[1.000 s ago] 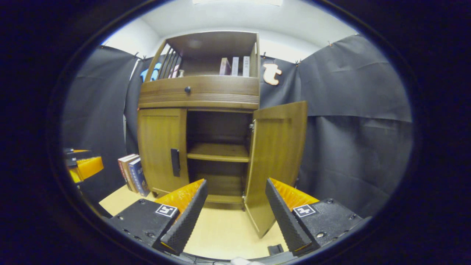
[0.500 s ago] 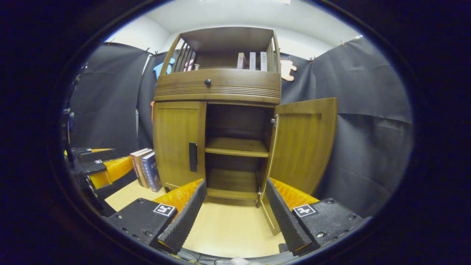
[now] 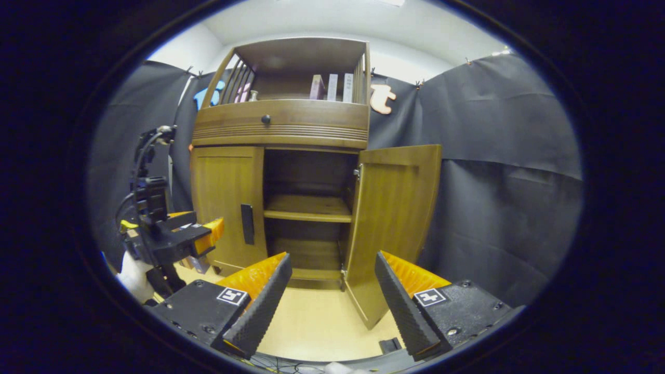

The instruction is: Open the right door of the double-door shoe cabinet with the right hand, and open the left door with the left hand.

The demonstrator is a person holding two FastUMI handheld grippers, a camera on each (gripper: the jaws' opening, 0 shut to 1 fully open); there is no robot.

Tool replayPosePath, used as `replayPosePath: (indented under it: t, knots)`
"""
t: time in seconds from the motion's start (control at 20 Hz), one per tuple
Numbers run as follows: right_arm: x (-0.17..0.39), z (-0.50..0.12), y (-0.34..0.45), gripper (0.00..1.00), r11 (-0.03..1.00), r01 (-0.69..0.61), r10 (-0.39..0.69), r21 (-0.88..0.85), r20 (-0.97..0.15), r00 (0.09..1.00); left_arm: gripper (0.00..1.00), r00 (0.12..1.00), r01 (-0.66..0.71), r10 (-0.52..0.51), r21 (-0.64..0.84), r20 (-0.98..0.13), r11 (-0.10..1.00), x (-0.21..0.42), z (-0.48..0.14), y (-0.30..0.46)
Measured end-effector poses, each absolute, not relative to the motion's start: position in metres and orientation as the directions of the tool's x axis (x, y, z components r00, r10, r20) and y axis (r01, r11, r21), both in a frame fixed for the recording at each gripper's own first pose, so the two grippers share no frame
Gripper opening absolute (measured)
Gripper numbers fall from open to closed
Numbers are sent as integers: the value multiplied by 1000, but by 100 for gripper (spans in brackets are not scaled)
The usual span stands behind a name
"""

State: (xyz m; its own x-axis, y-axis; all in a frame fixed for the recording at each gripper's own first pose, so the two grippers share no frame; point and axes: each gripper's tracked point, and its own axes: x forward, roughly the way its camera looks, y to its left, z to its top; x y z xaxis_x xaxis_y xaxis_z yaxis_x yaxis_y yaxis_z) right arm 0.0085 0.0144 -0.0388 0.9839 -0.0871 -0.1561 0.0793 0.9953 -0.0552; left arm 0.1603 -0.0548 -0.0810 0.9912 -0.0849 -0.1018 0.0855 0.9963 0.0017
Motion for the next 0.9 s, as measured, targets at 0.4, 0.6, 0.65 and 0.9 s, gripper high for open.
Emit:
replayPosePath:
  t: [0.4,0.6,0.65,0.9]
  knots:
    - [3,-49,8,100,989,120,-136,-87,-207,969,95,985,108,-105,17,-137,994,250,-120,-74]
    - [3,-54,6,100,988,117,-138,-103,-231,963,95,983,104,-101,10,-154,995,272,-132,-74]
    - [4,-55,5,100,988,116,-137,-101,-236,962,81,983,106,-102,14,-152,994,277,-133,-75]
    - [3,-59,4,100,989,113,-135,-98,-253,958,77,978,111,-108,5,-177,994,285,-140,-75]
